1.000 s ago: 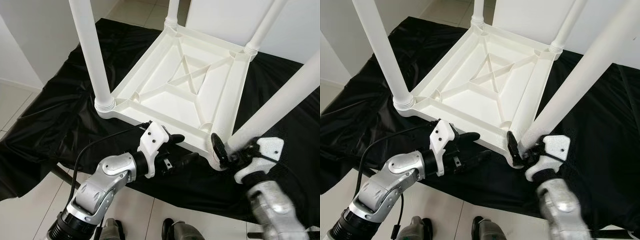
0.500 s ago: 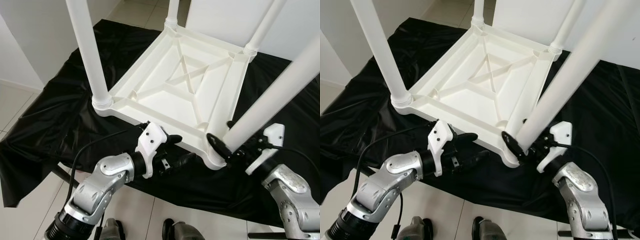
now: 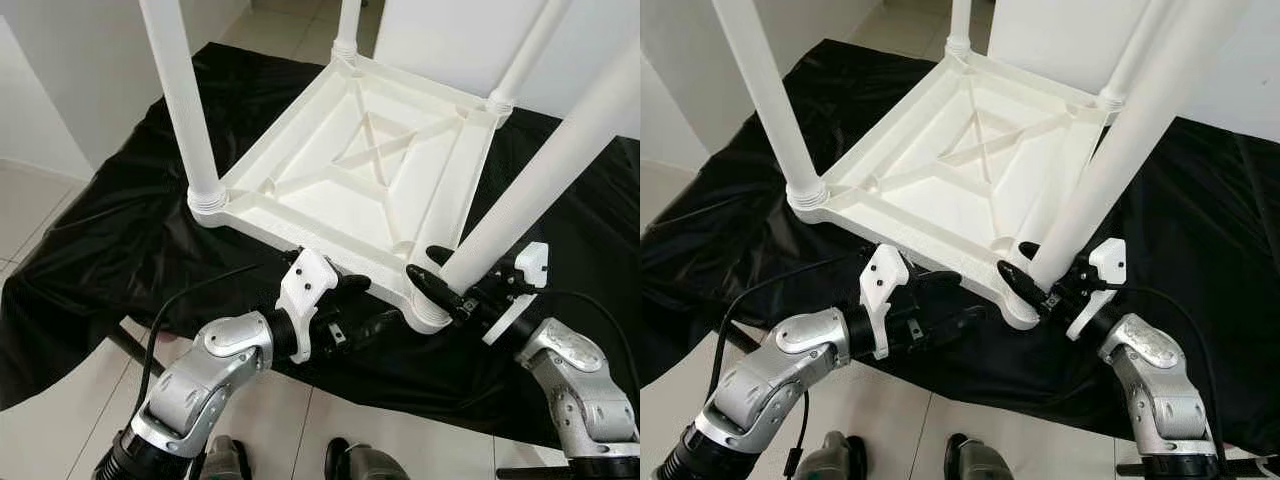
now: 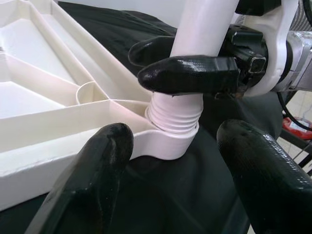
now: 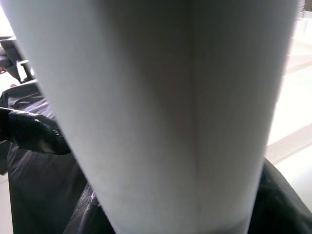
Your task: Building children table
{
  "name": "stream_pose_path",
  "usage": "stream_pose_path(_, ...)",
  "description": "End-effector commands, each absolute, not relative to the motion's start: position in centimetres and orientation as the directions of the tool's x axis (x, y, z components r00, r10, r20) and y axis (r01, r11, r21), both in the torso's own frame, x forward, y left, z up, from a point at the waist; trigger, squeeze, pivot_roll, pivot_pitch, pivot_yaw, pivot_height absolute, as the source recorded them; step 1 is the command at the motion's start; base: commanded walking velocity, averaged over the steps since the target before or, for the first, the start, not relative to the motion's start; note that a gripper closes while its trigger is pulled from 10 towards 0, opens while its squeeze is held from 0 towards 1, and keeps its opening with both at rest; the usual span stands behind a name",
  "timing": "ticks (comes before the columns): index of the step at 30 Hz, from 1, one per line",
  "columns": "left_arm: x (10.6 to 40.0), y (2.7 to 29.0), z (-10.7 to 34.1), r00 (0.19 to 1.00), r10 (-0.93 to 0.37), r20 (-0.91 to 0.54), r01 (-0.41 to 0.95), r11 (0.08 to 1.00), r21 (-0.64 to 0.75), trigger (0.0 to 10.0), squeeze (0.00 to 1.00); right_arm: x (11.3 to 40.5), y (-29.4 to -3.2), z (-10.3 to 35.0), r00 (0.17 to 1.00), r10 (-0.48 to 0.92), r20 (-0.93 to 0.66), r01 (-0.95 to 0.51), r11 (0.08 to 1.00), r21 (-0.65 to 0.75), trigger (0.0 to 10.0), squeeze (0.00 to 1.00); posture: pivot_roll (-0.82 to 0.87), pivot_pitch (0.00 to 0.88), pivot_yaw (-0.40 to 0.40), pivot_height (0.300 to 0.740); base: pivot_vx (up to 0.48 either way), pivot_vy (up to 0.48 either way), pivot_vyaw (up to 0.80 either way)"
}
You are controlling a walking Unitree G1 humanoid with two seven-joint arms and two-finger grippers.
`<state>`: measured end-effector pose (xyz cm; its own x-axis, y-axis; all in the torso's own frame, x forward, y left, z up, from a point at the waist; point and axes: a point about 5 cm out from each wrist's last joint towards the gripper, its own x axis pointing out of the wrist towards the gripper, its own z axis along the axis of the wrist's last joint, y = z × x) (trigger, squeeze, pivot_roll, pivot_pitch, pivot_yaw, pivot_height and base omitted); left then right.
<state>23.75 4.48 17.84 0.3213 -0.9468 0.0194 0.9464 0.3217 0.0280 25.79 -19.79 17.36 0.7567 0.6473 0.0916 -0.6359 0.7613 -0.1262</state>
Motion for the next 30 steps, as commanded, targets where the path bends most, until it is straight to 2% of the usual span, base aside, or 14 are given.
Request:
stream_pose_path(1,23.5,4.2,17.7,0.306,-0.952,0.011,0.952,0.306,0.031,10.0,0.0,25.7,-20.5,16.7,0.792,0.609,0.056,-0.602,0.792,-0.097,0.0,0.0,0.05,0.18,-0.065,0.74,0.0,0.0,0.0)
stream_pose_path(5,23.5,4.2,17.8,0.301,-0.954,0.01,0.953,0.301,0.028,10.0,0.0,25.5,-20.2,16.6,0.802,0.593,0.068,-0.588,0.805,-0.08,0.0,0.0,0.05,0.181,-0.067,0.74,0.0,0.0,0.0)
stream_pose_path(8,23.3,4.0,17.7,0.298,-0.954,0.014,0.954,0.299,0.024,10.0,0.0,24.9,-19.8,16.3,0.84,0.538,0.076,-0.535,0.843,-0.059,0.0,0.0,0.03,0.191,-0.07,0.74,0.0,0.0,0.0)
stream_pose_path(9,23.2,4.0,17.6,0.298,-0.954,0.014,0.954,0.298,0.023,10.0,0.0,24.7,-19.8,16.2,0.856,0.511,0.079,-0.508,0.86,-0.049,2.9,0.0,0.03,0.191,-0.071,0.74,0.0,0.0,0.0)
stream_pose_path(10,23.2,4.0,17.6,0.298,-0.954,0.014,0.954,0.298,0.023,10.0,0.0,24.7,-19.8,16.2,0.856,0.511,0.079,-0.508,0.86,-0.049,2.9,0.0,0.03,0.191,-0.071,0.74,0.0,0.0,0.0)
stream_pose_path(11,23.1,4.0,17.5,0.295,-0.955,0.014,0.955,0.296,0.019,10.0,0.0,24.5,-19.7,16.1,0.873,0.482,0.077,-0.479,0.876,-0.053,10.0,0.0,0.03,0.193,-0.072,0.74,0.0,0.0,0.0)
stream_pose_path(13,23.1,4.0,17.5,0.294,-0.956,0.012,0.956,0.294,0.017,10.0,0.0,24.4,-19.6,15.9,0.895,0.44,0.075,-0.438,0.898,-0.045,10.0,0.0,0.02,0.193,-0.072,0.74,0.0,0.0,0.0)
stream_pose_path(18,23.3,4.0,17.5,0.294,-0.956,0.011,0.956,0.294,0.018,10.0,0.0,23.7,-19.4,15.6,0.975,0.211,0.068,-0.209,0.977,-0.047,10.0,0.0,0.01,0.192,-0.077,0.74,0.0,0.0,0.0)
stream_pose_path(23,23.3,3.9,17.4,0.292,-0.956,0.01,0.956,0.293,0.024,10.0,0.0,23.2,-18.5,15.5,0.985,0.153,0.074,-0.152,0.988,-0.017,10.0,0.0,0.01,0.19,-0.08,0.74,0.0,0.0,0.0)
stream_pose_path(27,23.3,3.8,17.4,0.286,-0.958,0.01,0.958,0.287,0.025,10.0,0.0,23.0,-17.4,15.2,0.997,-0.051,0.05,0.048,0.998,0.043,10.0,0.0,0.01,0.181,-0.088,0.74,0.0,0.0,0.0)
stream_pose_path(30,23.3,3.8,17.4,0.285,-0.958,0.009,0.958,0.285,0.026,10.0,0.0,23.0,-17.2,15.1,0.994,-0.096,0.043,0.093,0.994,0.054,10.0,0.0,0.01,0.181,-0.088,0.74,0.0,0.0,0.0)
